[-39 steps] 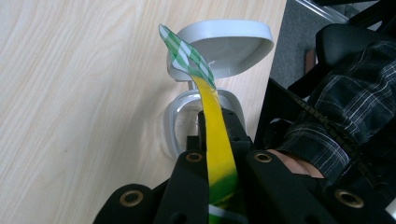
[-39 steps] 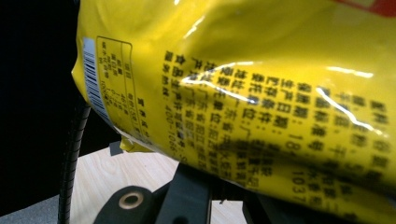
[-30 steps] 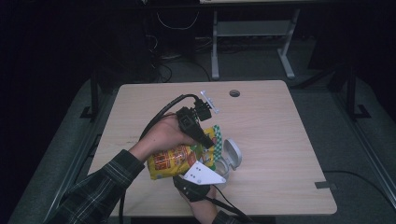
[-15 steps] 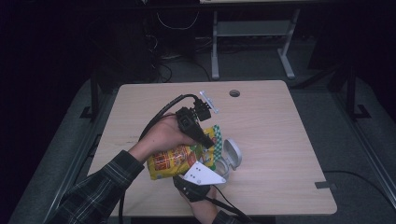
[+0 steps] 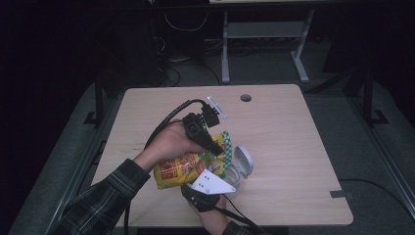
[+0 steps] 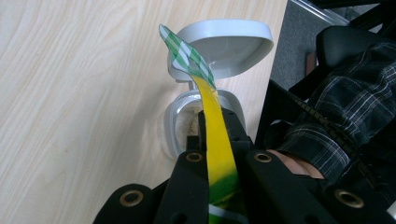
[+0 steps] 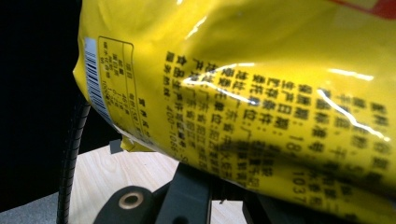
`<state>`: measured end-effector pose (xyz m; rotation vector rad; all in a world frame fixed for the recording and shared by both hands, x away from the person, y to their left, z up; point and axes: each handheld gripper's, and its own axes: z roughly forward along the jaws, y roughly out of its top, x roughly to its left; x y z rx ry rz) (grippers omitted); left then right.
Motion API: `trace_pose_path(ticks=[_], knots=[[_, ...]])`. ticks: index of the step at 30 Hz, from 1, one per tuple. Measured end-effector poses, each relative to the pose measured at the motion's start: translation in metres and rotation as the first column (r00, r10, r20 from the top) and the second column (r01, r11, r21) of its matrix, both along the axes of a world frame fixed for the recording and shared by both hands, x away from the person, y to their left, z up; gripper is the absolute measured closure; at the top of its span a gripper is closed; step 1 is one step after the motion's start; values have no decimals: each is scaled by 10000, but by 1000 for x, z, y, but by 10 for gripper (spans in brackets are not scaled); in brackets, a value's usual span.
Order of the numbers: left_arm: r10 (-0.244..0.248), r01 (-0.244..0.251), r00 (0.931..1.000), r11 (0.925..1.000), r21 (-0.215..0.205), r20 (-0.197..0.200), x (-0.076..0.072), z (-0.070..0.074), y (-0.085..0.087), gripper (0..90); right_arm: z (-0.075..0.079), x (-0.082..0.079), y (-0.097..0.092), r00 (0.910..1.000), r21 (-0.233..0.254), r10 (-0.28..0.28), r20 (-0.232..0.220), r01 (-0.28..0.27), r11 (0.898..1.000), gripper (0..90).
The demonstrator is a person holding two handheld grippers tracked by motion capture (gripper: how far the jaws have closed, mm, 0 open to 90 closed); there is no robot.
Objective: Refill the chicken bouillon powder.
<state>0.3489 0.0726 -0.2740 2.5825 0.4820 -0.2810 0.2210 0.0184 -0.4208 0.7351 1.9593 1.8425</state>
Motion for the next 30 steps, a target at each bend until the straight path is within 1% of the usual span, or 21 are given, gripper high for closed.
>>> trace_pose_path(ticks=[1,3,10,13,20,30], knots=[[-33,33,10000,10000,54,36,1,0,1,900,0,0,0,10000,17,10,-11,-10,10000,898],[74,-74,10000,10000,27,37,1,0,1,900,0,1,1,10000,41,29,-31,-29,10000,898],[128,-129,9999,9999,75,94,4,1,5,900,0,4,5,10000,83,13,-31,-12,10000,898],[156,-157,9998,9998,107,116,5,0,6,900,0,5,6,9999,134,20,-108,-19,9999,898],[217,-218,9997,9997,100,67,8,-1,6,900,0,8,6,9999,156,20,-144,-18,9999,898],[261,-261,9996,9996,97,63,7,0,7,900,0,7,6,9999,136,55,-94,-54,9999,898]])
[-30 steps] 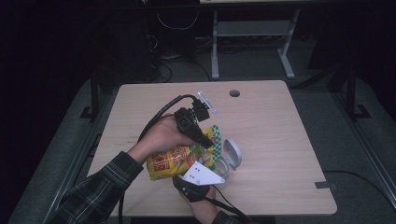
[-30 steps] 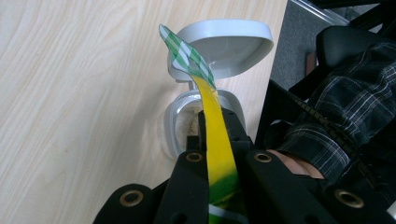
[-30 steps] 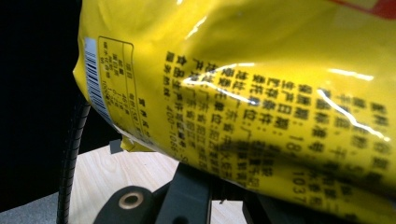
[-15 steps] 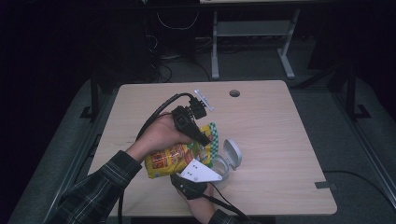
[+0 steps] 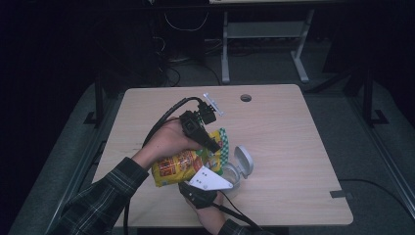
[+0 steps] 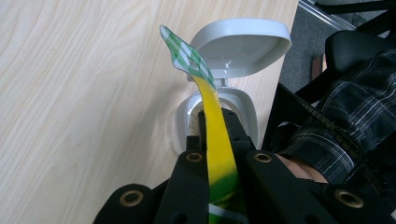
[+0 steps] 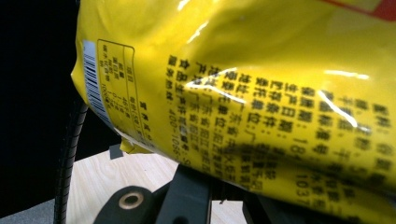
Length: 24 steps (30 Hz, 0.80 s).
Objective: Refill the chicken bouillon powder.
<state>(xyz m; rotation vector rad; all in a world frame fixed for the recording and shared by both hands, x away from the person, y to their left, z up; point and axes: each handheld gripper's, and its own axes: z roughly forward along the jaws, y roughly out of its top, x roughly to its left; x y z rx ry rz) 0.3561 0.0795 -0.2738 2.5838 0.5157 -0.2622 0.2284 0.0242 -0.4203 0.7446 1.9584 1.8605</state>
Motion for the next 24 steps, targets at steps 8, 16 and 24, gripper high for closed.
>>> trace_pose_path(ticks=[8,16,24], knots=[[17,-17,10000,10000,-1,-14,0,-1,0,900,0,0,0,10000,17,16,-8,-16,10000,898],[-48,49,10000,10000,31,-8,0,0,-1,900,0,0,0,10000,18,16,-6,-16,10000,898],[-62,62,10000,10000,36,-8,0,0,-1,900,1,0,0,10000,31,14,-2,-14,10000,898]])
